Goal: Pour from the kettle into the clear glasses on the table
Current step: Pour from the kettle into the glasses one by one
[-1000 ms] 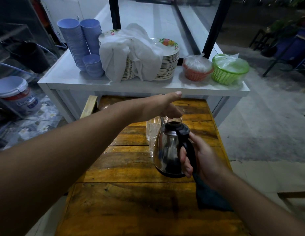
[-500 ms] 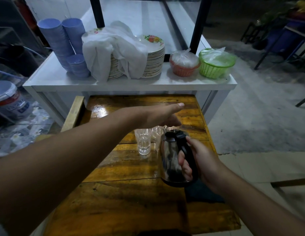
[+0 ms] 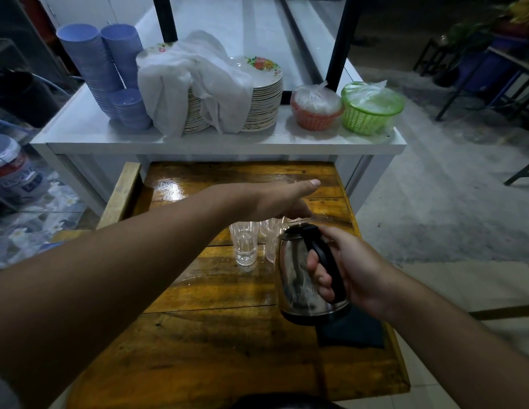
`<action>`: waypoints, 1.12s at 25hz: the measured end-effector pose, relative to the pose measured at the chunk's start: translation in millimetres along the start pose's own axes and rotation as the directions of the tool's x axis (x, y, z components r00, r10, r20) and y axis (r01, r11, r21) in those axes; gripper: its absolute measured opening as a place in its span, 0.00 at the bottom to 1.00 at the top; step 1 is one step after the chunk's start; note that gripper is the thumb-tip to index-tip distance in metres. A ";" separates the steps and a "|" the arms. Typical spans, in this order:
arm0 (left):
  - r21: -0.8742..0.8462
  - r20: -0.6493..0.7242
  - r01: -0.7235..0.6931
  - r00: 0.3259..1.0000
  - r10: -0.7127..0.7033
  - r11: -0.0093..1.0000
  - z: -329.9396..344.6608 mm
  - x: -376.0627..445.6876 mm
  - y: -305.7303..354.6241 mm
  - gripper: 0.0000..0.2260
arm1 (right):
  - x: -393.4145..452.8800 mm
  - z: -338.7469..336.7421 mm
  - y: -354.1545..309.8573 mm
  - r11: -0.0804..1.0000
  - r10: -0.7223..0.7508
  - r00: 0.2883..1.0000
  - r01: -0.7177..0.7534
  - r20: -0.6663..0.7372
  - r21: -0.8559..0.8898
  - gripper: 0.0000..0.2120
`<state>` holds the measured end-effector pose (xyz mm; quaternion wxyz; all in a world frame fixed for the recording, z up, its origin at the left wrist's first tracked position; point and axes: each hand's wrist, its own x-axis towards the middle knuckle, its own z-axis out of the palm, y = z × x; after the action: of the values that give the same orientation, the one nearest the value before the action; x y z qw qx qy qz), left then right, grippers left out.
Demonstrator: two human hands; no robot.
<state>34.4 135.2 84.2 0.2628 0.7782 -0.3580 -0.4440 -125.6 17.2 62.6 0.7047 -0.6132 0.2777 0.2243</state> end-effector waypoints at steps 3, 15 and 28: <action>-0.004 0.009 -0.013 1.000 0.013 1.000 -2.9 1.5 -1.1 0.37 | -1.1 2.1 -6.8 0.998 0.024 1.000 -0.025 0.013 0.054 0.34; 0.013 0.035 -0.045 0.998 0.044 0.999 -8.7 4.4 -9.5 0.45 | -3.6 11.1 -21.1 0.982 0.108 0.994 -0.110 0.018 0.153 0.32; 0.004 -0.033 -0.067 0.997 0.067 0.998 -6.1 -3.2 -11.2 0.35 | -7.2 16.6 -22.8 0.973 0.095 0.995 -0.091 -0.008 0.210 0.26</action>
<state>42.3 145.1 80.5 0.2825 0.7735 -0.3800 -0.4214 -114.1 30.4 85.9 0.7514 -0.5240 0.3346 0.2209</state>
